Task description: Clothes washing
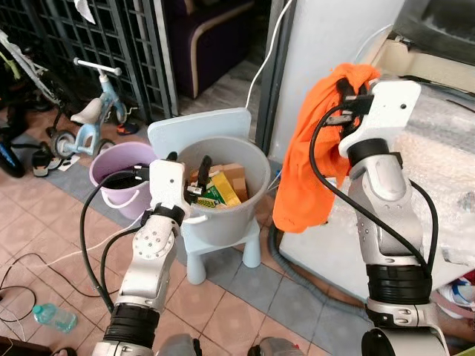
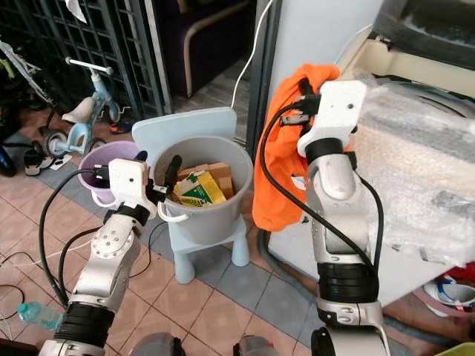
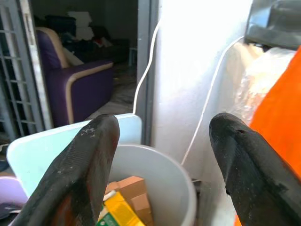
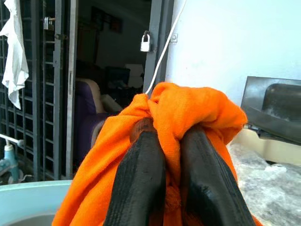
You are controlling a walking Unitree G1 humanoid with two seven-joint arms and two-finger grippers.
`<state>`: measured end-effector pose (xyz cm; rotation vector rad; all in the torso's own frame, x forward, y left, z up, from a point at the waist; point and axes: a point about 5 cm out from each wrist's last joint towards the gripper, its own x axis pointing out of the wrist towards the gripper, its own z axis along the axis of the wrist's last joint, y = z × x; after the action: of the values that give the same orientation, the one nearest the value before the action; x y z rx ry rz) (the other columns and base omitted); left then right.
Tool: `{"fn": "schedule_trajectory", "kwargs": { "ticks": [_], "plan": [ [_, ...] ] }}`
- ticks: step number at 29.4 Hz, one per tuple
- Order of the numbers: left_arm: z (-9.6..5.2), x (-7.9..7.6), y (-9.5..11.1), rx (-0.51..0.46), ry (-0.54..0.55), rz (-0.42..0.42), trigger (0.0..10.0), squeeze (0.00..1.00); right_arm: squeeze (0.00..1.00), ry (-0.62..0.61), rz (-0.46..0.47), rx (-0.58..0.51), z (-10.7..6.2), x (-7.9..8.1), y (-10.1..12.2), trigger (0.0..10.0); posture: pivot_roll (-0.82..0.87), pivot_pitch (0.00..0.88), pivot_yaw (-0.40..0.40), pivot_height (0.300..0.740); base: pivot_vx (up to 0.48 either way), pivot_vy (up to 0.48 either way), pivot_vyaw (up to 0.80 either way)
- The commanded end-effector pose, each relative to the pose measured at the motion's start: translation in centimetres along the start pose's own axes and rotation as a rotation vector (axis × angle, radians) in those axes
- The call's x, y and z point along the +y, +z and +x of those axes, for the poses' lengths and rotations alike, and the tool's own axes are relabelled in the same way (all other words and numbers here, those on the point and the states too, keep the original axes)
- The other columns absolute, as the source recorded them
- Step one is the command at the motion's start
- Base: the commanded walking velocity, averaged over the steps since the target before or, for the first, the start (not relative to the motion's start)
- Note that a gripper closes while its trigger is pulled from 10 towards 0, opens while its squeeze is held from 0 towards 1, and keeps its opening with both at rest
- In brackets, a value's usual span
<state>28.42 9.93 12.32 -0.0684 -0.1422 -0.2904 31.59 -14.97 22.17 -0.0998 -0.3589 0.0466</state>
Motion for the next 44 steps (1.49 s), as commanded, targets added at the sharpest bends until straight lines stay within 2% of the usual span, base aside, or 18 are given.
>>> {"fn": "schedule_trajectory", "kwargs": {
  "ticks": [1, 4, 8, 10, 11, 14, 24, 26, 29, 32, 36, 39, 44],
  "plan": [
    [-0.9, 0.6, -0.9, 0.054, 0.0, -0.005, 10.0, 0.0, 0.0, -0.027, -0.045, -0.078, -0.1, 0.0, 1.5, 10.0, -0.06, 0.082, 0.001, 0.74, 0.0, 0.0, -0.8],
    [-3.1, 2.0, -2.6, 0.149, 0.051, -0.034, 10.0, 0.0, 0.0, -0.065, -0.123, -0.099, -0.6, -0.3, 1.7, 10.0, -0.07, 0.091, 0.003, 0.74, 0.0, 0.0, -0.8],
    [-4.2, 2.5, -2.8, 0.179, 0.033, -0.035, 10.0, 0.0, 0.0, -0.085, -0.142, -0.104, -0.8, -0.5, 1.5, 10.0, -0.07, 0.094, 0.014, 0.74, 0.0, -0.082, -0.8],
    [-3.9, 2.4, -2.6, 0.177, 0.027, -0.038, 10.0, 0.0, 0.0, -0.088, -0.146, -0.103, -0.8, -0.5, 1.5, 10.0, -0.07, 0.097, 0.016, 0.74, 0.0, -0.337, -0.8],
    [-3.2, 2.3, -2.0, 0.156, 0.02, -0.034, 10.0, 0.0, 0.0, -0.09, -0.148, -0.103, -0.7, -0.5, 1.4, 10.0, -0.07, 0.098, 0.018, 0.74, 0.0, -0.345, -0.8],
    [-2.5, 2.4, -1.5, 0.144, 0.012, -0.031, 10.0, 0.0, 0.0, -0.088, -0.153, -0.108, -0.6, -0.3, 1.5, 10.0, -0.07, 0.1, 0.024, 0.74, 0.0, -0.349, -0.8],
    [-2.9, 2.9, -1.5, 0.16, 0.01, -0.018, 10.0, 0.0, 0.0, -0.088, -0.151, -0.103, -0.8, -0.2, 1.4, 10.0, -0.07, 0.107, 0.033, 0.74, 0.0, -0.395, -0.8],
    [-2.8, 3.0, -1.3, 0.147, 0.034, -0.023, 10.0, 0.0, 0.0, -0.085, -0.146, -0.102, -0.8, -0.1, 1.3, 10.0, -0.06, 0.11, 0.035, 0.74, 0.0, 0.0, -0.8],
    [-2.6, 3.3, -1.1, 0.143, 0.078, 0.019, 10.0, 0.0, 0.0, -0.055, -0.131, -0.108, -0.7, 0.2, 1.3, 10.0, -0.06, 0.112, 0.038, 0.74, 0.0, 0.0, -0.71],
    [-2.4, 4.0, -0.9, 0.148, 0.147, 0.014, 10.0, 0.0, 0.0, -0.007, -0.11, -0.108, -0.5, 0.7, 1.3, 10.0, -0.06, 0.114, 0.039, 0.74, 0.0, 0.0, 0.0],
    [-2.4, 4.4, -0.7, 0.14, 0.176, 0.008, 10.0, 0.0, 0.0, 0.014, -0.085, -0.104, -0.3, 1.0, 1.4, 10.0, -0.05, 0.114, 0.039, 0.74, 0.0, 0.0, 0.0],
    [-2.4, 4.8, -0.6, 0.126, 0.2, 0.047, 10.0, 0.0, 0.0, 0.081, -0.054, -0.105, -0.3, 1.6, 1.4, 10.0, -0.05, 0.112, 0.037, 0.74, 0.0, 0.0, 0.0],
    [-2.6, 4.9, -0.6, 0.132, 0.208, 0.001, 10.0, 0.0, 0.0, 0.136, -0.04, -0.115, -0.3, 2.3, 1.5, 10.0, -0.05, 0.106, 0.038, 0.74, 0.0, 0.0, 0.0]
  ]
}}
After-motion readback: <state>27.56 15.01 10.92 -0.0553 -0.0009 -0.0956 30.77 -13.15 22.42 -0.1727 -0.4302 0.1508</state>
